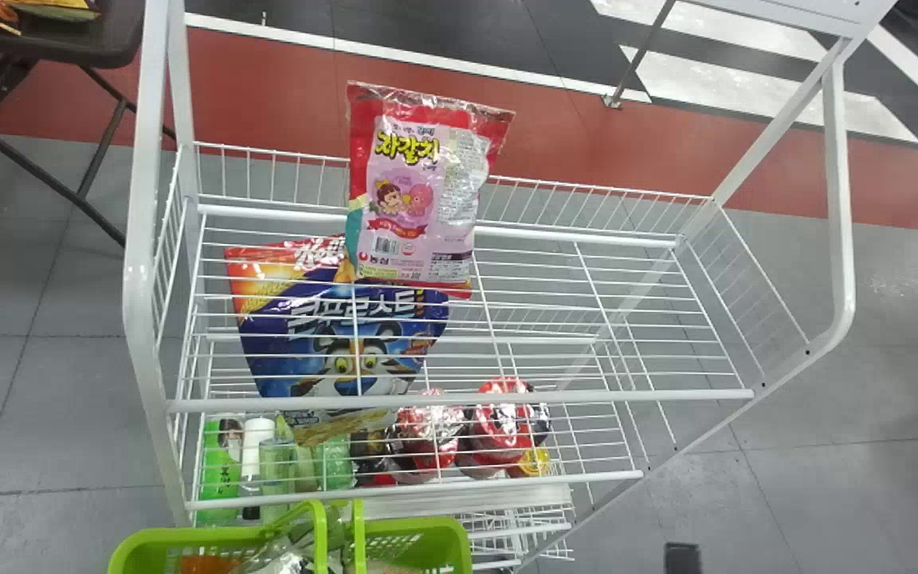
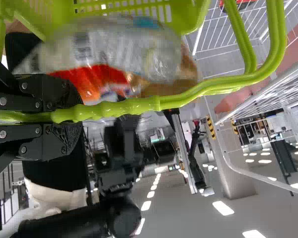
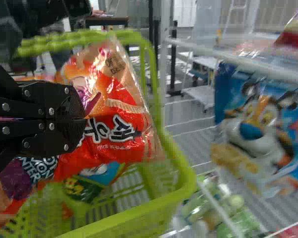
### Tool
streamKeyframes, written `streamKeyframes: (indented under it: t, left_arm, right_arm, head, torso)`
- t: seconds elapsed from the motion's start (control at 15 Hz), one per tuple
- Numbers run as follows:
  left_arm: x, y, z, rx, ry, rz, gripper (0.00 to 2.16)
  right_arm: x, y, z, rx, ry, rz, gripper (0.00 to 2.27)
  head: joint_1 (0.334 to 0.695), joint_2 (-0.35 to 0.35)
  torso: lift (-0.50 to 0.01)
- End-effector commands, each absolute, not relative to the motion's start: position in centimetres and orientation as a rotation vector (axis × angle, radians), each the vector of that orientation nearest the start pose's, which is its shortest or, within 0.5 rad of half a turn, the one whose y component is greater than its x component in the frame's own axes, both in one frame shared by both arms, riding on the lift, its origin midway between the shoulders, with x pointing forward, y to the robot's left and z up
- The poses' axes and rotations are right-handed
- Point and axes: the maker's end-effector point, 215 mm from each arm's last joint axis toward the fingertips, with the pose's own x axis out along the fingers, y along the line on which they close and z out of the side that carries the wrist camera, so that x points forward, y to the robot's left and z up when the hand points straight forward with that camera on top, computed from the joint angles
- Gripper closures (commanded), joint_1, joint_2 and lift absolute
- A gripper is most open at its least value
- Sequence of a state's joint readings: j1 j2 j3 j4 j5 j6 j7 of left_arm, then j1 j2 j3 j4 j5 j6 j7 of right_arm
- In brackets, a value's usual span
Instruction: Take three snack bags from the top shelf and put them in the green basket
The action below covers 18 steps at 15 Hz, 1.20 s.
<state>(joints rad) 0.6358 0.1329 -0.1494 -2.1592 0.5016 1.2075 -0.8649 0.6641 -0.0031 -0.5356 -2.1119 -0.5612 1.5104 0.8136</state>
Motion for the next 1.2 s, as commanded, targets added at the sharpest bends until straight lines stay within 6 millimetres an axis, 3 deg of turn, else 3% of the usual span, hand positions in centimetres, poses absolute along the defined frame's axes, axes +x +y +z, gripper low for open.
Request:
streamKeyframes:
  t: [0.0,0.27,0.4,0.47,0.53,0.6,0.67,0.73,0.93,1.13]
  left_arm:
    - [12.6,-4.0,-43.6,-0.873,1.097,-1.176,2.14]
    - [12.6,-4.2,-43.4,-0.873,1.095,-1.182,2.14]
    - [12.4,-4.0,-43.5,-0.875,1.095,-1.176,2.14]
    - [12.5,-3.8,-43.6,-0.876,1.088,-1.172,2.14]
    - [12.6,-3.8,-43.5,-0.879,1.082,-1.172,2.14]
    - [12.8,-3.8,-43.4,-0.88,1.074,-1.174,2.14]
    - [12.8,-3.7,-43.4,-0.88,1.074,-1.173,2.14]
    - [12.8,-3.7,-43.4,-0.883,1.071,-1.171,2.14]
    - [12.9,-3.6,-43.5,-0.886,1.069,-1.166,2.14]
    - [13.0,-3.5,-43.5,-0.885,1.069,-1.165,2.14]
  right_arm:
    - [16.9,-17.6,-53.0,1.032,1.112,0.454,2.17]
    - [23.2,-19.6,-54.4,0.806,0.869,0.42,2.16]
    - [25.0,-20.2,-54.3,0.714,0.767,0.416,2.16]
    - [25.0,-19.3,-54.1,0.677,0.739,0.444,2.14]
    - [23.7,-17.7,-54.7,0.655,0.8,0.505,1.87]
    - [22.8,-16.5,-54.7,0.63,0.823,0.544,1.27]
    - [22.6,-16.2,-54.2,0.604,0.826,0.554,0.4]
    - [22.3,-16.1,-53.4,0.601,0.833,0.558,0.0]
    - [22.2,-17.0,-50.9,0.578,0.823,0.549,0.05]
    - [24.4,-18.3,-47.2,0.532,0.689,0.539,0.05]
  head:
    - [0.695,-0.35]
    - [0.695,-0.35]
    - [0.695,-0.35]
    - [0.695,-0.35]
    - [0.695,-0.35]
    - [0.695,-0.35]
    - [0.695,-0.35]
    - [0.695,-0.35]
    - [0.695,-0.35]
    - [0.695,-0.35]
  torso:
    - [-0.044]
    - [-0.044]
    - [-0.044]
    - [-0.044]
    - [-0.044]
    - [-0.044]
    - [-0.044]
    - [-0.044]
    - [-0.044]
    - [-0.044]
